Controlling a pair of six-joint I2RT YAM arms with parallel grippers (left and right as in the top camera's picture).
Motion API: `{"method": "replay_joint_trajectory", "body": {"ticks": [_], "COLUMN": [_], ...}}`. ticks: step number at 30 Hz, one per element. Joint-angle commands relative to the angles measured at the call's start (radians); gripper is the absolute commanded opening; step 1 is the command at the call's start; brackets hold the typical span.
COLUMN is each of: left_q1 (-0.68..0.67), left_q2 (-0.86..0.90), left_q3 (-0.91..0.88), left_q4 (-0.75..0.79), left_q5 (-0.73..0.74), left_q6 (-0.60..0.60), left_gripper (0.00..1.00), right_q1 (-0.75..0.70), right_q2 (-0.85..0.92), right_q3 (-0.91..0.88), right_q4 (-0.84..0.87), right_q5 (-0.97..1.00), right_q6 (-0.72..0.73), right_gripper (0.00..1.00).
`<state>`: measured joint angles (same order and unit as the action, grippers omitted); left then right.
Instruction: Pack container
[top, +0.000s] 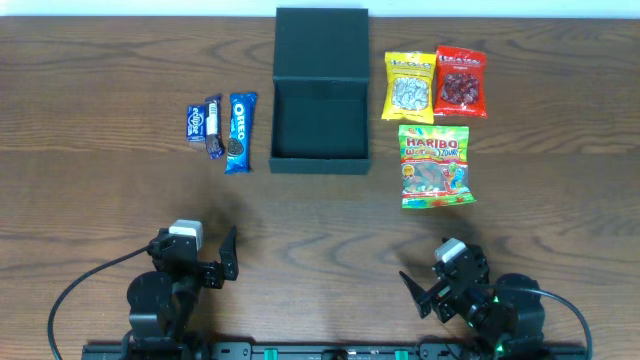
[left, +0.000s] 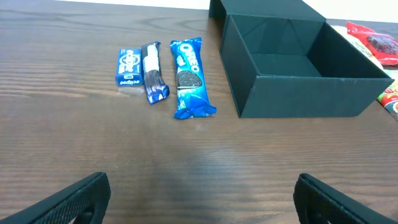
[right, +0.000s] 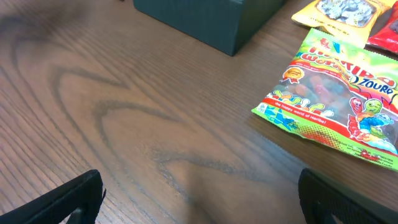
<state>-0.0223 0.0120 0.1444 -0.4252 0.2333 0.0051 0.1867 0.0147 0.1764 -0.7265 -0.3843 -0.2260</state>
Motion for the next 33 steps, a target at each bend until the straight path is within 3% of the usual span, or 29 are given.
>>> {"method": "replay_joint_trajectory", "body": {"ticks": [1, 5, 13, 19, 28, 33], "left_q1": [0.000, 0.000, 0.000, 0.000, 0.000, 0.000], "left_q2": [-0.008, -0.008, -0.008, -0.008, -0.008, -0.008], "left_q3": [-0.021, -0.021, -0.021, -0.021, -0.021, -0.021], "left_q4": [-0.001, -0.001, -0.001, -0.001, -0.001, -0.001], "left_q5": [0.011, 0.011, 0.011, 0.011, 0.011, 0.011], "left_q6": [0.018, 0.018, 0.018, 0.018, 0.018, 0.018], "left_gripper": [0.95, 0.95, 0.95, 0.95, 0.95, 0.95], "right_q1": [0.011, 0.011, 0.011, 0.011, 0.007, -0.003], "right_q2": [-0.010, -0.010, -0.010, -0.010, 0.039, 0.212], "right_q3": [-0.003, -0.003, -0.003, -0.003, -0.002, 0.029], "right_q4": [0.006, 0.019, 0.137, 0.171, 0.659, 0.729], "right_q5": [0.007, -0.039, -0.284, -0.323, -0.327, -0.315], "right_q6": [0.012, 0.047, 0.696, 0.970, 1.054, 1.030], "right_gripper": [0.99, 0.99, 0.99, 0.98, 0.99, 0.99]}}
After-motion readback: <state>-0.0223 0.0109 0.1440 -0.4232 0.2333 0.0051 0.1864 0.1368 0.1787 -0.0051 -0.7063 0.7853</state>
